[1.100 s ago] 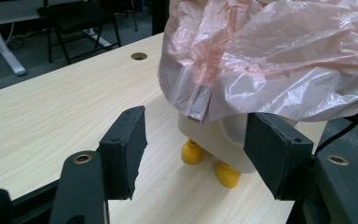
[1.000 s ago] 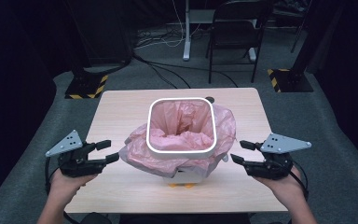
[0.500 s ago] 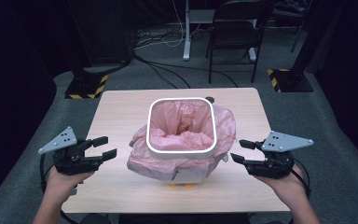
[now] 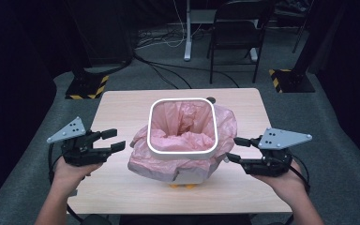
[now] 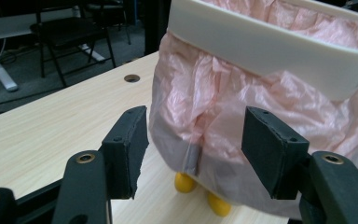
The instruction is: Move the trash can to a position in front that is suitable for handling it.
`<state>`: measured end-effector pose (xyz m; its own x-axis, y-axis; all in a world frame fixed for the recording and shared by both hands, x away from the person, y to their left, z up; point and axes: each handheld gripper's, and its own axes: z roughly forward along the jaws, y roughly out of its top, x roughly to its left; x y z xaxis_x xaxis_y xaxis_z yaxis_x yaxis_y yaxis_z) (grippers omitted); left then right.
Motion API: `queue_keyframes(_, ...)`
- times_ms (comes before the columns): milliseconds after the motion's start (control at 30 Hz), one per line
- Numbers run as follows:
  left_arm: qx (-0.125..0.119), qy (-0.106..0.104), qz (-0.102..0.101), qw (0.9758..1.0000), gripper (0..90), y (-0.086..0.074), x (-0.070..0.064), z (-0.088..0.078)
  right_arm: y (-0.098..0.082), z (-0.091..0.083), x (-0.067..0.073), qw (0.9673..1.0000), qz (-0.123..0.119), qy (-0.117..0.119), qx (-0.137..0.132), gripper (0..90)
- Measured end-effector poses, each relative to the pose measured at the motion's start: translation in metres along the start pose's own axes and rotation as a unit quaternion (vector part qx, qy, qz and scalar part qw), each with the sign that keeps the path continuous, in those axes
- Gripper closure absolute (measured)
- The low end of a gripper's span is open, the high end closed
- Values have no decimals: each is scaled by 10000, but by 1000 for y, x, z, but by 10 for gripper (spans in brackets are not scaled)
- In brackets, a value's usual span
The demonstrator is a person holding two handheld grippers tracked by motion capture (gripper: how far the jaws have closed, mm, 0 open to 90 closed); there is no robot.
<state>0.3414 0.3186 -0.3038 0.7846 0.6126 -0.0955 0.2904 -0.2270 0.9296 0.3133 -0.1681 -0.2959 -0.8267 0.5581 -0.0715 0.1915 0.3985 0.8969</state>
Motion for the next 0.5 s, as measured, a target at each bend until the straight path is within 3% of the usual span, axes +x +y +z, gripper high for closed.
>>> queue_keyframes(233,-27,-91,46,9999,421,12,0,8,7,4,-1,9999,61,125,-51,468)
queue_keyframes(500,-105,-159,156,9997,428,29,0,14,17,3,2,9995,-111,268,-78,505)
